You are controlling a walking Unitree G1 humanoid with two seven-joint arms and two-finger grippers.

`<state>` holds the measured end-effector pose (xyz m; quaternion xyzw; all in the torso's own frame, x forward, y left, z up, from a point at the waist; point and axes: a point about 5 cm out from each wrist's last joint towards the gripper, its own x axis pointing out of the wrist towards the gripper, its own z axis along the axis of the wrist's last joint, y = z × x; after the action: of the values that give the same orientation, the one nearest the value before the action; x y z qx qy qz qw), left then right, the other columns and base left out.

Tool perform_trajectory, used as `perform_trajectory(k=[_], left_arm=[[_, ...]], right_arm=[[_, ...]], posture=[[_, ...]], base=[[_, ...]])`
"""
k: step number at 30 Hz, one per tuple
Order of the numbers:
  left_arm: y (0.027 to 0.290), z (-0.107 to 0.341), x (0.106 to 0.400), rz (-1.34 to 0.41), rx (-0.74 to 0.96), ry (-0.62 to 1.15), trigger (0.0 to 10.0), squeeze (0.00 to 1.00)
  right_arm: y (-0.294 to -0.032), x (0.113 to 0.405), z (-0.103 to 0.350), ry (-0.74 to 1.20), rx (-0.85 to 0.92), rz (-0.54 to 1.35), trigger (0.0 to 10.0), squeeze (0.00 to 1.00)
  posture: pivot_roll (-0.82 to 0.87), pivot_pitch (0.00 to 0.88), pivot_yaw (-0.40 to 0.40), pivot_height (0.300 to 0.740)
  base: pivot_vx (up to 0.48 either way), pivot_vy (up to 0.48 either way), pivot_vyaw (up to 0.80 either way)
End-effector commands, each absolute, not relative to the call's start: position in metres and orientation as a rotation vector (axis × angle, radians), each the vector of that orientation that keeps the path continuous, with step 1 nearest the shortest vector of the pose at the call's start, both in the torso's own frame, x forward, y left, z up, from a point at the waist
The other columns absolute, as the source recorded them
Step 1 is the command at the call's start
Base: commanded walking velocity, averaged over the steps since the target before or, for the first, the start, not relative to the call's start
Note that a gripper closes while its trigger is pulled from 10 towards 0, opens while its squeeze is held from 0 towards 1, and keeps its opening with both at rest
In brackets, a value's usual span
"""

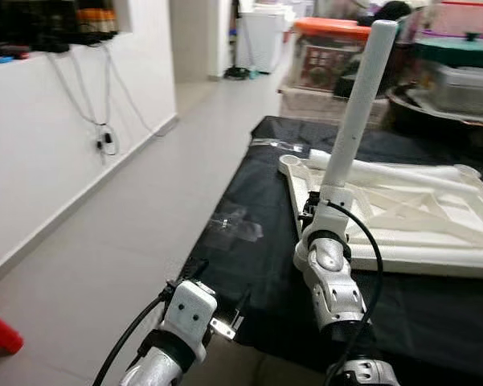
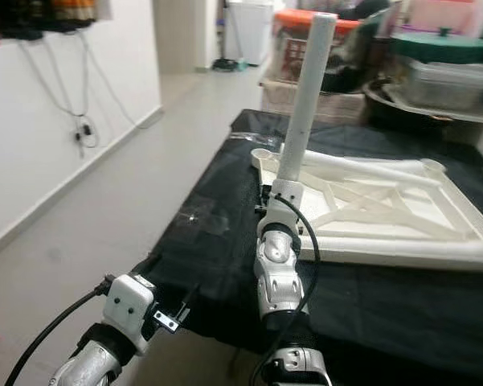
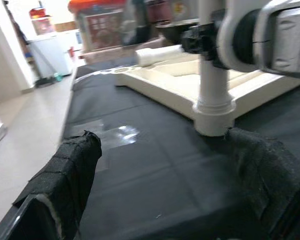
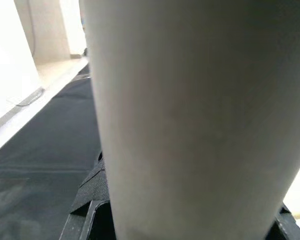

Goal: Building children table

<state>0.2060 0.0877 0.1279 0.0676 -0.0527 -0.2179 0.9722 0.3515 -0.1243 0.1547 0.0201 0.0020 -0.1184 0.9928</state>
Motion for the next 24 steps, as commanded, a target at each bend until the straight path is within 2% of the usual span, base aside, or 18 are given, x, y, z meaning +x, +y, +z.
perform_trajectory(k=[1,2,5,6,7,8,10,11,12,13,14,16,17,18,20,21,22,24], left_arm=[[0.088,0.126,0.206,-0.440,0.146,-0.098,10.0,0.00],[0.088,0.126,0.206,-0.439,0.145,-0.098,10.0,0.00],[0.088,0.127,0.206,-0.438,0.143,-0.098,10.0,0.00],[0.088,0.127,0.207,-0.436,0.143,-0.099,10.0,0.00],[0.088,0.127,0.207,-0.435,0.143,-0.099,10.0,0.00],[0.088,0.127,0.207,-0.435,0.143,-0.099,10.0,0.00],[0.088,0.127,0.207,-0.434,0.143,-0.100,10.0,0.00],[0.088,0.127,0.207,-0.434,0.143,-0.100,10.0,0.00],[0.089,0.127,0.207,-0.434,0.143,-0.100,10.0,0.00],[0.089,0.127,0.207,-0.434,0.143,-0.100,10.0,0.00],[0.089,0.127,0.207,-0.435,0.144,-0.101,10.0,0.00],[0.089,0.127,0.207,-0.435,0.144,-0.101,10.0,0.00],[0.089,0.127,0.207,-0.434,0.144,-0.101,10.0,0.00],[0.089,0.127,0.207,-0.434,0.144,-0.101,10.0,0.00],[0.089,0.127,0.207,-0.432,0.146,-0.102,10.0,0.00],[0.089,0.127,0.207,-0.432,0.146,-0.102,10.0,0.00],[0.089,0.127,0.207,-0.431,0.147,-0.102,10.0,0.00],[0.089,0.127,0.207,-0.431,0.147,-0.102,10.0,0.00]], right_arm=[[-0.083,0.344,0.146,0.032,0.136,-0.144,10.0,0.00],[-0.079,0.346,0.149,0.003,0.146,-0.118,10.0,1.00],[-0.074,0.352,0.160,-0.067,0.147,-0.035,10.0,1.00],[-0.068,0.356,0.167,-0.081,0.204,0.103,10.0,0.00],[-0.067,0.359,0.169,-0.086,0.226,0.197,10.0,0.00],[-0.067,0.359,0.169,-0.086,0.226,0.197,10.0,0.00],[-0.066,0.363,0.169,-0.051,0.272,0.387,10.0,0.00],[-0.066,0.363,0.169,-0.051,0.272,0.387,10.0,0.00],[-0.067,0.363,0.169,-0.033,0.262,0.514,10.0,0.00],[-0.067,0.363,0.169,-0.033,0.262,0.514,10.0,0.00],[-0.072,0.363,0.168,-0.012,0.226,0.666,10.0,0.00],[-0.072,0.363,0.168,-0.012,0.226,0.666,10.0,0.00],[-0.078,0.361,0.169,0.012,0.187,0.834,10.0,0.00],[-0.078,0.361,0.169,0.012,0.187,0.834,10.0,0.00],[-0.084,0.355,0.168,0.075,0.105,1.113,10.0,0.00],[-0.084,0.355,0.168,0.075,0.105,1.113,10.0,0.00],[-0.080,0.353,0.166,0.103,0.079,1.195,10.0,0.00],[-0.080,0.353,0.166,0.103,0.079,1.195,10.0,0.00]], posture=[[0.12,0.000,-0.064,0.740],[0.11,0.000,-0.064,0.740],[0.11,0.000,-0.064,0.740],[0.11,0.000,-0.065,0.740],[0.11,0.000,-0.062,0.740],[0.11,0.000,-0.062,0.740],[0.11,0.000,-0.062,0.740],[0.11,0.000,-0.062,0.740],[0.12,0.000,-0.060,0.740],[0.12,0.000,-0.060,0.740],[0.12,0.000,-0.060,0.740],[0.12,0.000,-0.060,0.740],[0.12,0.000,-0.061,0.740],[0.12,0.000,-0.061,0.740],[0.12,0.000,-0.063,0.740],[0.12,0.000,-0.063,0.740],[0.12,0.000,-0.062,0.740],[0.12,0.000,-0.062,0.740]], base=[[0.000,0.000,0.00],[0.000,0.000,0.00],[0.000,0.000,0.00],[0.000,0.000,0.00],[0.000,0.000,0.00],[0.000,0.000,0.00],[0.000,0.000,0.00],[0.000,0.000,0.00],[0.000,0.000,0.00],[0.000,0.000,0.00],[0.000,0.000,0.00],[0.000,0.000,0.00],[0.000,0.000,0.00],[0.000,0.000,0.00],[0.000,0.000,0.00],[0.000,0.000,0.00],[0.000,0.000,0.00],[0.000,0.000,0.00]])
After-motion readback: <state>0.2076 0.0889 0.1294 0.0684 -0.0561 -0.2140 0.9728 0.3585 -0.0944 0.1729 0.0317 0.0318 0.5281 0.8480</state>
